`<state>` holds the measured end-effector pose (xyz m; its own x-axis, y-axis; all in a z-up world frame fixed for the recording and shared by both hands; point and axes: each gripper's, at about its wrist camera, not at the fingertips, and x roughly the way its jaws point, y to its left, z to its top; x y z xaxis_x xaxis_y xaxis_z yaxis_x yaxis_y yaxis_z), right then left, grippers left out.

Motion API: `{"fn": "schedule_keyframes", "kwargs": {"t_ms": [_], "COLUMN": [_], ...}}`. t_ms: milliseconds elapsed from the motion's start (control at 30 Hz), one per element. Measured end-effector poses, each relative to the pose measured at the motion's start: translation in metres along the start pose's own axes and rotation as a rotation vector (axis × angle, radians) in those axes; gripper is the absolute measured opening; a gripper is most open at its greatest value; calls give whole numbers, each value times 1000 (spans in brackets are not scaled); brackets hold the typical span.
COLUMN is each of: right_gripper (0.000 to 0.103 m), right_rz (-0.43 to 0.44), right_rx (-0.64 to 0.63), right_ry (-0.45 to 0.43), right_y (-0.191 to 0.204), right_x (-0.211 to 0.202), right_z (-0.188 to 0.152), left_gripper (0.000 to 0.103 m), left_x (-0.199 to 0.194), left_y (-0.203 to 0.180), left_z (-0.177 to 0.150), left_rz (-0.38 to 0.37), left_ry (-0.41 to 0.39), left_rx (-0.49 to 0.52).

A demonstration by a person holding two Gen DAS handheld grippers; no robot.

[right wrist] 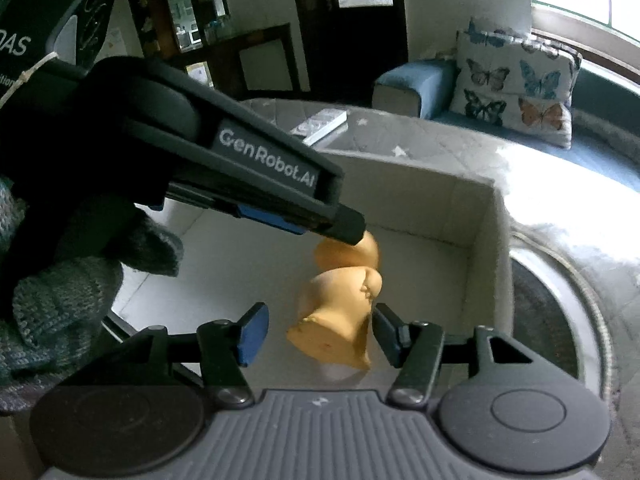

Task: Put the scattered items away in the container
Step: 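Lift the dinosaur with the left gripper into the white box and open, then move the left gripper down to the orange sponge block and grasp it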

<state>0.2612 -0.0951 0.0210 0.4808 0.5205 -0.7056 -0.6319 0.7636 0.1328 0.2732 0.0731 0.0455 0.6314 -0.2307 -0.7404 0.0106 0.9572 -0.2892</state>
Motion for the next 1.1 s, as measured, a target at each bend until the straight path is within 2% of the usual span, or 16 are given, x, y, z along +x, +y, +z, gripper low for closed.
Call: {"fn": "schedule_keyframes", "kwargs": {"t_ms": [200, 267, 567, 700, 767, 867, 1100], "right_gripper": [66, 71, 78, 78, 84, 84, 85], "right_rz": [-35, -47, -78, -75, -61, -38, -33], "right_rx": [-27, -38, -100, -118, -118, -135, -239], "right_ry": [-56, -78, -172, -201, -210, -216, -184], "right_y": [10, 13, 38, 54, 61, 72, 100], "right_x": [-25, -34, -76, -98, -107, -116, -110], "right_z": [-2, -3, -20, -39, -50, -68, -104], "left_gripper": [38, 38, 38, 38, 38, 38, 38], "left_x": [-22, -32, -76, -97, -106, -117, -116], "left_y": [-9, -12, -19, -21, -19, -14, 6], "left_z": [-11, -16, -44, -63, -73, -90, -125], "left_rz": [12, 20, 51, 78, 90, 98, 99], "left_ry": [-32, -49, -113, -146, -160, -172, -127], "left_rx": [25, 34, 47, 68, 69, 61, -7]}}
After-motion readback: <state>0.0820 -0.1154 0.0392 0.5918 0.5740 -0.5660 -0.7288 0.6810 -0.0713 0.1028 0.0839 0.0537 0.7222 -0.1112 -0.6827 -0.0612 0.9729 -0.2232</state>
